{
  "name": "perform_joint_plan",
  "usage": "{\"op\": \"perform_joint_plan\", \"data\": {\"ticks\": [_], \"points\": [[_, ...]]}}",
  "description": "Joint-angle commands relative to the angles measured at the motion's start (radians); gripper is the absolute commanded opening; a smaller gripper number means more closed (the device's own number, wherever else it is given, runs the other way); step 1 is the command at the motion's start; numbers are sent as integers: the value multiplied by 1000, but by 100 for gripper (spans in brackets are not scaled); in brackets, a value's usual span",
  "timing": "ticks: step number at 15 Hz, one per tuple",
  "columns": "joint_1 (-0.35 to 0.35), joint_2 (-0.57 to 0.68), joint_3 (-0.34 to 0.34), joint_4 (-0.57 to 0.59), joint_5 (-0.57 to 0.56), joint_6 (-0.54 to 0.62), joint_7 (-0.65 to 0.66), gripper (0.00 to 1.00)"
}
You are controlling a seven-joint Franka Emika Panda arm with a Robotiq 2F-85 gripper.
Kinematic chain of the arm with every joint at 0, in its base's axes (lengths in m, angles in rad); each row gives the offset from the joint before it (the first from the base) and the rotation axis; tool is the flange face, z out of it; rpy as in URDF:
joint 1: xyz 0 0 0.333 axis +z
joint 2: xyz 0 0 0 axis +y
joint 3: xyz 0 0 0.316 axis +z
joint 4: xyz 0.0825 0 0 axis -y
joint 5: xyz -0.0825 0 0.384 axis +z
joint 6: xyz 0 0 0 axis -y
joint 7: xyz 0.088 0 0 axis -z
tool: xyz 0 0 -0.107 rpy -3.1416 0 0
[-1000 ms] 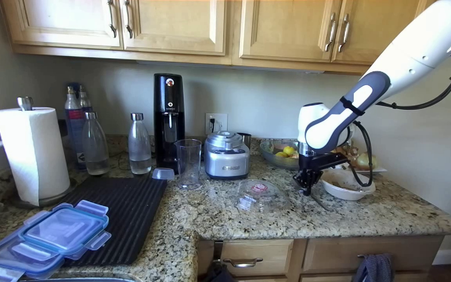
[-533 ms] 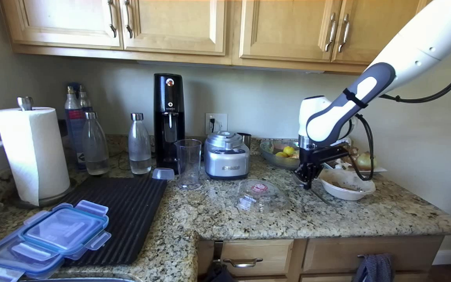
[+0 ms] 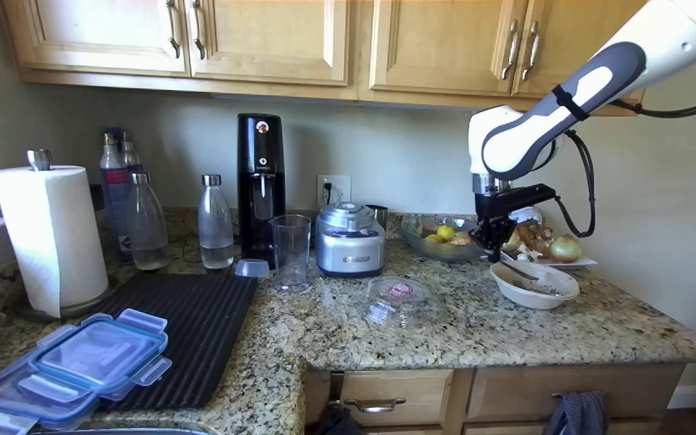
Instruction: Put the bowl on the right on top of the bowl on the left, place the silver forks in the topmost bowl
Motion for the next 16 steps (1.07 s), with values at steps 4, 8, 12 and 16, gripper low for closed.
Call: {"op": "perform_joint_plan", "data": {"ticks": [4, 8, 12, 16], "points": [[-25, -65, -38, 7, -82, -182, 48, 8], [-58, -44, -54, 21, -89, -221, 59, 7], [-92, -12, -65, 26, -78, -244, 60, 8], [-123, 38, -64, 35, -54, -240, 53, 7]]}}
